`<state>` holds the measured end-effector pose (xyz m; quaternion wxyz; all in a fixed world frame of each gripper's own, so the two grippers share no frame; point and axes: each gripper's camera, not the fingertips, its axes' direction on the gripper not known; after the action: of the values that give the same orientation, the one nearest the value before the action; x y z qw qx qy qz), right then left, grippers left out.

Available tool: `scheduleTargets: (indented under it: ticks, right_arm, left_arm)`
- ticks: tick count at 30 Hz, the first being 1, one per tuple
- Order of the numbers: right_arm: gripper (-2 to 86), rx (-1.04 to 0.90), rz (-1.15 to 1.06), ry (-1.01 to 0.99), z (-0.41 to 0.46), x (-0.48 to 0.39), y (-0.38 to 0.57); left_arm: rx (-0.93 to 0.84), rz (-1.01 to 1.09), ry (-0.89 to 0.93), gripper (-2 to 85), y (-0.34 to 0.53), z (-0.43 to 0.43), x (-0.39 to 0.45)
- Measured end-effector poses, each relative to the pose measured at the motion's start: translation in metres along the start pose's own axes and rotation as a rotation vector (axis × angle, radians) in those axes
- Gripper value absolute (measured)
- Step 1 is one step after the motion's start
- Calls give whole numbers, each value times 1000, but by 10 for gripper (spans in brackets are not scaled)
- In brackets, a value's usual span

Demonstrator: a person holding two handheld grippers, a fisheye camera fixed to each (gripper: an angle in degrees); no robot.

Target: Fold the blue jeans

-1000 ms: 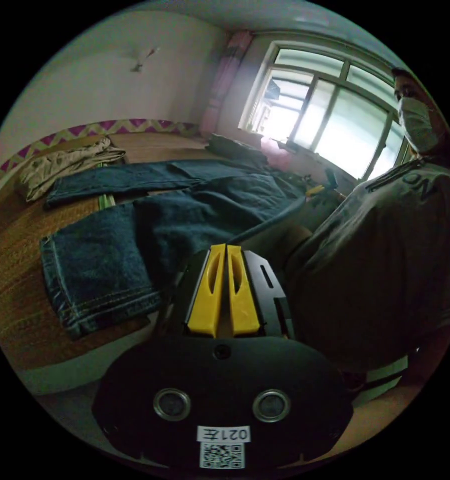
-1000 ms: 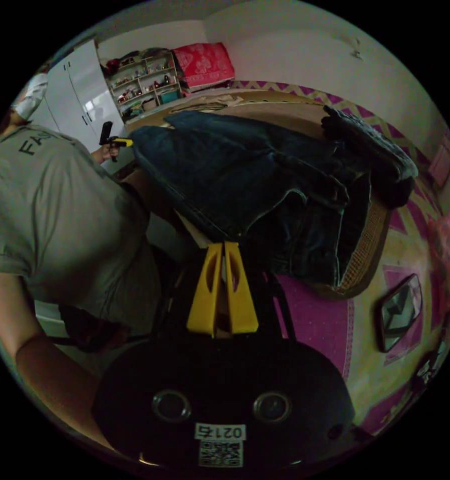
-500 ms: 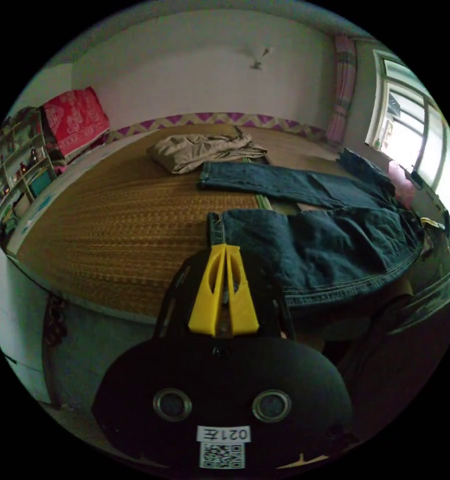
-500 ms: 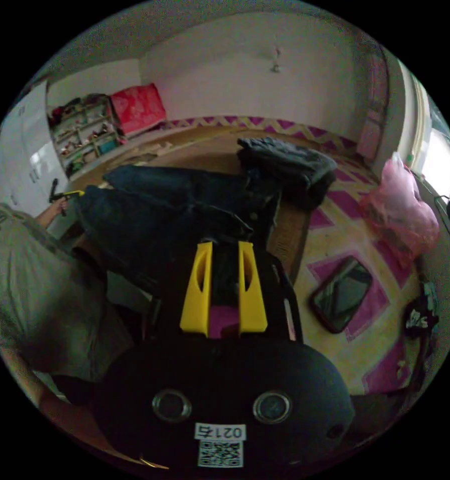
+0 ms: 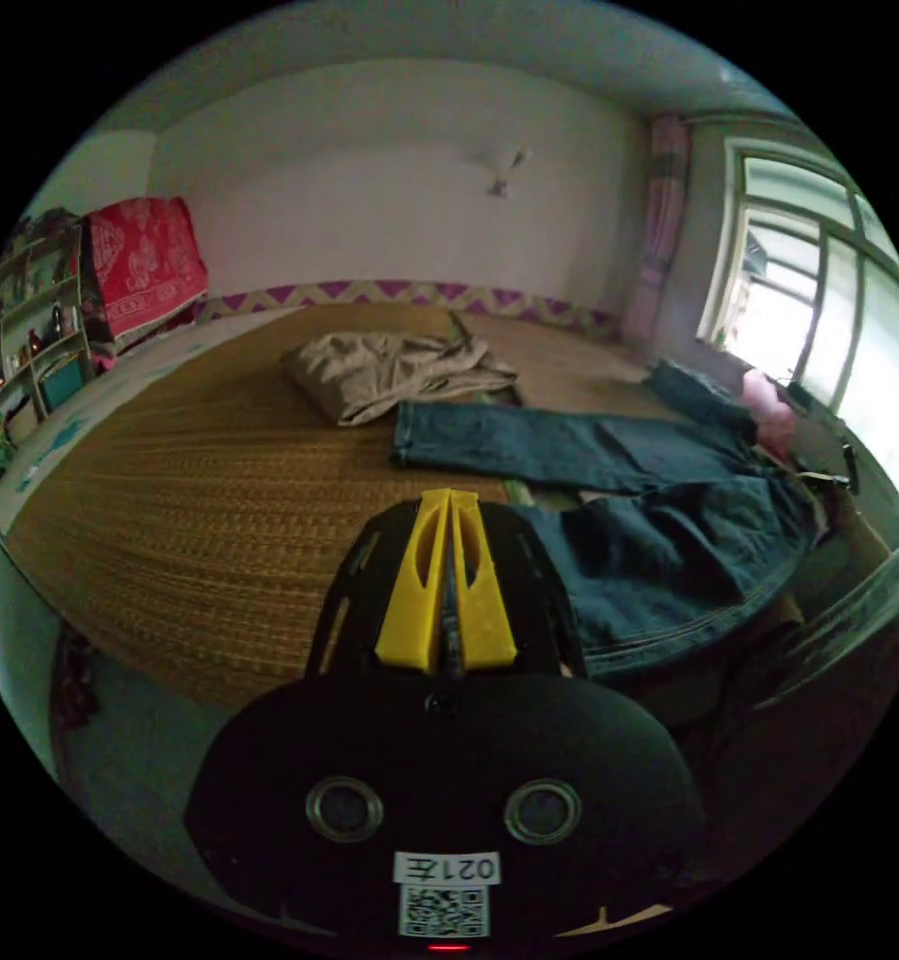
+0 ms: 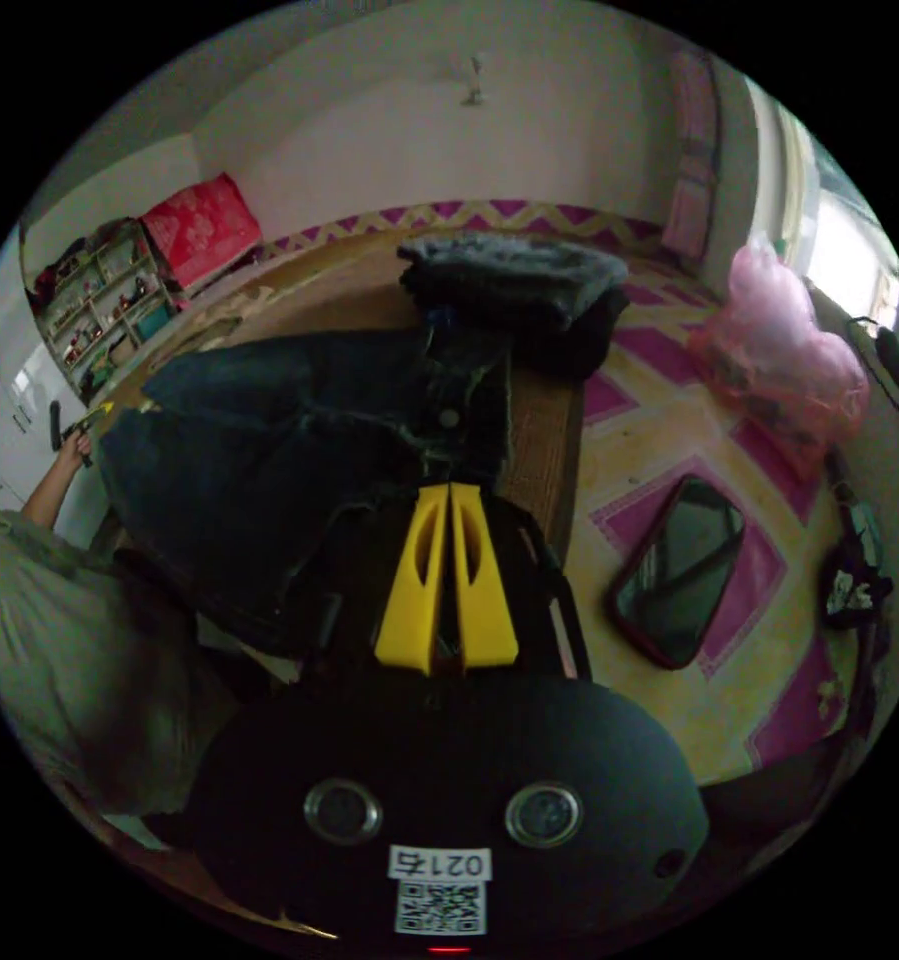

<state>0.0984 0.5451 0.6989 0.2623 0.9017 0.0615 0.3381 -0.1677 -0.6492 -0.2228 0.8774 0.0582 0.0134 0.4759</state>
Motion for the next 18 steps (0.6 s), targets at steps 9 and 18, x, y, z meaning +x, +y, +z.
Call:
scheduleTargets:
  ticks: [9,18]
  right_arm:
    - [-6,-119,-94,262,82,-8,-70]
    - [-6,-157,-42,304,64,-5,-88]
  left_arm:
    - [-89,2,-9,-10,16,0,18]
    - [-31,-143,-62,-8,39,-43,9]
